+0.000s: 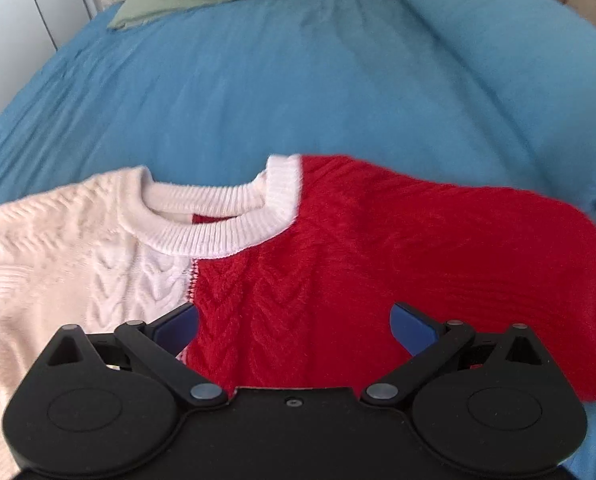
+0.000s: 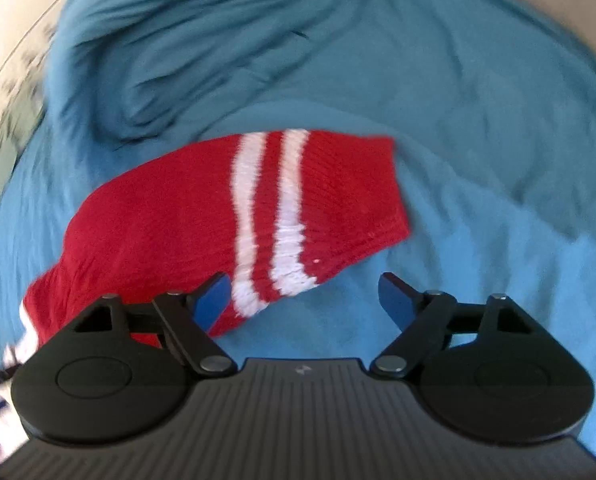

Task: Fold small clothes
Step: 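Grasp the red sleeve cuff with the right gripper, then lift the red sleeve and fold it across the sweater body, release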

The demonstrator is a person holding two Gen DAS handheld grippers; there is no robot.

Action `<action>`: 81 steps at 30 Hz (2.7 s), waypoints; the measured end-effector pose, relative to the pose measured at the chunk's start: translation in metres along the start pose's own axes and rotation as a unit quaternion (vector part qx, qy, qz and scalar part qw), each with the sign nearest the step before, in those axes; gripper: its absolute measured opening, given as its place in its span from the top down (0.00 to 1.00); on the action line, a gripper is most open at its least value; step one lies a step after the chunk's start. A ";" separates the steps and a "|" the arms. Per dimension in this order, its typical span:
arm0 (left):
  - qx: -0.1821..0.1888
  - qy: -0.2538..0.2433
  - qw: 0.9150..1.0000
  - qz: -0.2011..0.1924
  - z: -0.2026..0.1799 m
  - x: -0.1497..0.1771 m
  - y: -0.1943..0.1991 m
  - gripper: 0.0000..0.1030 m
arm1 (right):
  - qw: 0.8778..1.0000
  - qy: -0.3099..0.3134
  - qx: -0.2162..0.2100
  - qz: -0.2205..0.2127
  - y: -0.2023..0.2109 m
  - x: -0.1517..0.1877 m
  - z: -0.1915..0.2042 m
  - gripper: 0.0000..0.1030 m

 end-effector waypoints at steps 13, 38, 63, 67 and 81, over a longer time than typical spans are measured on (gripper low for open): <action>-0.003 0.031 0.999 -0.007 0.045 -0.020 -0.066 0.00 | 0.994 -0.092 -0.042 -0.051 -0.040 -0.017 -0.006 0.45; -0.025 0.045 0.998 -0.019 0.147 -0.047 -0.007 0.00 | 0.941 0.210 -0.179 -0.194 0.078 0.059 0.253 0.72; -0.069 0.129 0.989 0.004 0.335 0.039 -0.035 0.00 | 0.833 0.504 -0.219 -0.066 -0.064 0.299 0.416 0.74; -0.084 0.121 0.989 -0.007 0.337 0.043 -0.026 0.00 | 0.828 0.512 -0.222 -0.063 -0.067 0.305 0.420 0.58; 0.010 0.045 0.997 -0.057 0.276 0.023 0.041 0.00 | 0.830 0.520 -0.182 -0.083 -0.011 0.272 0.363 0.03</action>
Point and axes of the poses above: each gripper's, at about its wrist camera, not at the fingertips, and y roughly against the way its jaws point, z to its left, x to its underside, the point moved 1 cm from there along -y, roughly the way its jaws point, and after that the axes turned 7 degrees about z, right-handed, at the moved point
